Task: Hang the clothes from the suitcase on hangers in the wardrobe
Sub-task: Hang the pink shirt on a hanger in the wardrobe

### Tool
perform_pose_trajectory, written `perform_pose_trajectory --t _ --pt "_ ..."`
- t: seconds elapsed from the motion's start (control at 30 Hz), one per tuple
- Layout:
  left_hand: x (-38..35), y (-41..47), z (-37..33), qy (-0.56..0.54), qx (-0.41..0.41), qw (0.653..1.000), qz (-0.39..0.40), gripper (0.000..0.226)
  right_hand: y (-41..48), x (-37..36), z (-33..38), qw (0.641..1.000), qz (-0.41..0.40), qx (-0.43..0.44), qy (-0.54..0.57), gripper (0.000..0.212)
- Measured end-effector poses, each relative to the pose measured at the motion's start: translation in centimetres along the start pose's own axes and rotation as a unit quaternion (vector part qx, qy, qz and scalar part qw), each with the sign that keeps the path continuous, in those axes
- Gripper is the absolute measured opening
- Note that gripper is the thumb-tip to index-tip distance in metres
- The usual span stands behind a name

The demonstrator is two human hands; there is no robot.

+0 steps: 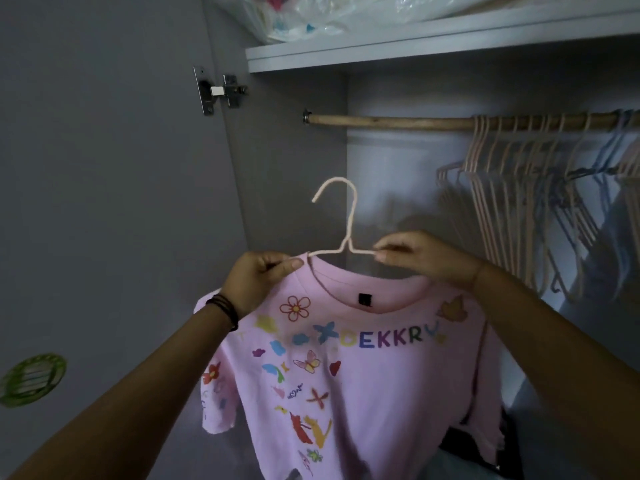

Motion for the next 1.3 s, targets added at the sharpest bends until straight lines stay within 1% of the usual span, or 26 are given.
perform_pose_trajectory --t 0.03,0.13,0.17,0.3,0.4,0.5,0.6,0.7,0.77,0.83,0.93,1.07,1.17,1.3 --pt "0.9 -0.2 0.1 -0.009 0.005 1.000 -0.018 0.012 -0.7 0.6 -1.1 1.000 -0.008 -0.008 -0.023 0.011" --pt "2.7 -0.6 0.5 -0.017 0.015 0.999 -0.049 0.017 -2.8 1.0 -4.4 0.999 0.005 -0.046 -0.024 0.029" --pt "2.9 -0.7 0.5 -0.019 0.016 0.998 -0.053 0.017 -3.1 1.2 -5.2 0.998 -0.001 -0.054 -0.024 0.031" --pt "3.3 -0.9 0.2 -0.016 0.009 0.998 -0.058 0.017 -4.0 2.6 -6.8 0.995 -0.063 -0.068 -0.039 0.022" --pt "3.1 -1.0 0.3 -0.028 0.012 0.998 -0.052 0.016 -4.6 2.8 -6.6 0.994 -0.086 -0.067 -0.022 0.016" --pt "1.9 -0.7 0.2 -0.030 0.012 0.999 -0.036 0.017 -4.1 2.1 -4.8 0.995 -0.088 -0.034 -0.021 0.016" --pt "0.4 -0.6 -0.1 -0.029 0.006 0.999 -0.018 0.017 -3.3 1.2 -3.1 0.996 -0.083 -0.016 0.000 0.021" --pt "0.8 -0.7 0.0 -0.040 0.006 0.999 -0.031 0.022 -3.7 1.7 -3.8 0.994 -0.091 -0.031 0.051 0.014" --pt "1.8 -0.8 0.2 -0.041 0.012 0.998 -0.046 0.015 -4.4 2.2 -5.3 0.991 -0.093 -0.060 0.078 0.010" --pt "2.6 -0.9 0.2 -0.037 0.013 0.997 -0.060 0.012 -4.8 2.8 -6.4 0.990 -0.104 -0.073 0.058 0.012" --pt "2.9 -0.8 -0.1 -0.041 0.009 0.997 -0.064 0.013 -5.0 3.5 -6.9 0.987 -0.140 -0.072 0.023 0.010" --pt "2.9 -0.7 -0.4 -0.048 0.004 0.996 -0.072 0.015 -5.0 3.6 -7.3 0.980 -0.171 -0.075 0.063 0.009" --pt "2.7 -0.8 -0.4 -0.042 0.002 0.996 -0.075 0.013 -5.0 3.7 -7.3 0.975 -0.195 -0.072 0.076 0.012" --pt "2.4 -1.0 -0.2 -0.048 0.002 0.996 -0.073 0.015 -5.0 3.9 -7.1 0.976 -0.195 -0.059 0.075 0.016"
Point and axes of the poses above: each hand's wrist, its own y-axis towards the middle knuckle, its own x-axis out of the back of the hand, z = x × y, the point moved 8 cm from there along y, towards the middle knuckle, and after that the axes turned 14 degrees about -y, right-handed, at the moved point
